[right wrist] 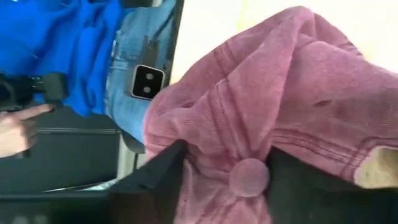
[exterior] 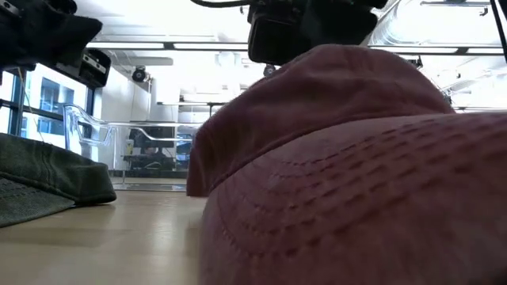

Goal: Pick & Place hat
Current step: Put the bottom red cap into the right transparent bin

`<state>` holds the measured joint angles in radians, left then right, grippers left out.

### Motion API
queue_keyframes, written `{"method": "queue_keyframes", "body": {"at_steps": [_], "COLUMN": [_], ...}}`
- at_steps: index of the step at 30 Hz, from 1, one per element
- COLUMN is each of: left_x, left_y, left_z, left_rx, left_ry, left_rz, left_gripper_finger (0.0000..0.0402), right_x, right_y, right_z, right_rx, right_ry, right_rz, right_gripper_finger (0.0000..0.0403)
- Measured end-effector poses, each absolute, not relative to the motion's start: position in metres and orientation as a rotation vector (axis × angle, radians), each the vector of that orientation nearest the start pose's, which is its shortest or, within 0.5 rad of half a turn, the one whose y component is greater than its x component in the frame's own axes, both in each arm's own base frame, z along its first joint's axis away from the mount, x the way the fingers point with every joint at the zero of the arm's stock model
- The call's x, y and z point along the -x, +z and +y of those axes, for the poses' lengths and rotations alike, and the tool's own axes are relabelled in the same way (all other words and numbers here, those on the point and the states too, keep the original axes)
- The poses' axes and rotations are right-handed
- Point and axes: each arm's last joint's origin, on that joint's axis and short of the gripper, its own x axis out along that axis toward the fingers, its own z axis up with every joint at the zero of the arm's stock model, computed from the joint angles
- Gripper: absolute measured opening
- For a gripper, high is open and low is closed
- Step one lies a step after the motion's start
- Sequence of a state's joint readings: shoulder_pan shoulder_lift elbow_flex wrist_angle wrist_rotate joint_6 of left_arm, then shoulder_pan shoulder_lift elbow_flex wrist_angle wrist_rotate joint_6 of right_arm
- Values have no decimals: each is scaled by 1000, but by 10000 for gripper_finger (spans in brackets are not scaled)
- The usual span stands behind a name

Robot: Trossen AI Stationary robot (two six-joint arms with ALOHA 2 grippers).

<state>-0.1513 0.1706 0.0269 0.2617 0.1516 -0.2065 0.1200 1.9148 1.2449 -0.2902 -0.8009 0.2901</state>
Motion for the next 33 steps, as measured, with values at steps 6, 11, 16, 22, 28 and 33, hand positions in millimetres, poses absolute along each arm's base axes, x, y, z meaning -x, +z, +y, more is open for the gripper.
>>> {"method": "queue_keyframes", "body": {"at_steps": [6, 11, 16, 22, 28, 33], "left_x": [-111, -125, -155, -208, -265, -308], "left_y": [192, 196, 217, 239, 245, 236], "left_z": [-21, -24, -28, -39, -51, -59], "left_rx": [157, 107, 75, -5, -9, 37], "left_ry": [-319, -324, -311, -410, -532, -564], "left_rz": [-168, -158, -108, -24, 88, 250], "left_gripper_finger": [0, 0, 4, 66, 189, 273], "right_x": [-382, -375, -368, -366, -365, -365], "right_y": [203, 256, 279, 279, 279, 279], "right_z": [69, 74, 82, 90, 97, 101], "right_rx": [-630, -613, -563, -546, -493, -431], "right_ry": [740, 656, 569, 564, 551, 545], "right_rz": [1005, 876, 797, 800, 779, 757], "right_gripper_finger": [17, 53, 20, 30, 31, 14]}}
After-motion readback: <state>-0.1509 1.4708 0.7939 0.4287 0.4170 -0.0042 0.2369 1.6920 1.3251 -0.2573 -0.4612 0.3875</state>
